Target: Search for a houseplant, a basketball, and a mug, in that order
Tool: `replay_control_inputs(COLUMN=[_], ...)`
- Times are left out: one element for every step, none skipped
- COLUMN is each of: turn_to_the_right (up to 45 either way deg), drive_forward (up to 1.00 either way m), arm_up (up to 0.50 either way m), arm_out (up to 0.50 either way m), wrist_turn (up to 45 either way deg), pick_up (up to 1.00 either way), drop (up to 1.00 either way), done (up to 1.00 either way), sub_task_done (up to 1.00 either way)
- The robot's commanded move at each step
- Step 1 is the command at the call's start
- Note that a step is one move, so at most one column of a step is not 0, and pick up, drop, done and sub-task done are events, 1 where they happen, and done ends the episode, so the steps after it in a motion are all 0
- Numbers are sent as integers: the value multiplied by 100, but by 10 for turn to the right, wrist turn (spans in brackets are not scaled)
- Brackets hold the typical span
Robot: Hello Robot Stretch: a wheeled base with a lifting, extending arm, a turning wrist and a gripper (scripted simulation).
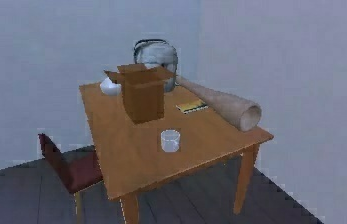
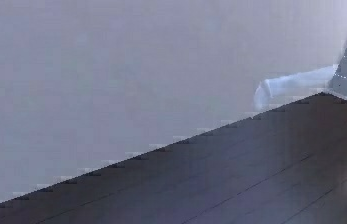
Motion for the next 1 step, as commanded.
replay_control_inputs(turn_to_the_right=[0], drive_forward=[0], arm_up=[0], arm_out=[0], wrist_turn=[0], pick_up=[0], drop=[0], done=[100], sub_task_done=[0])
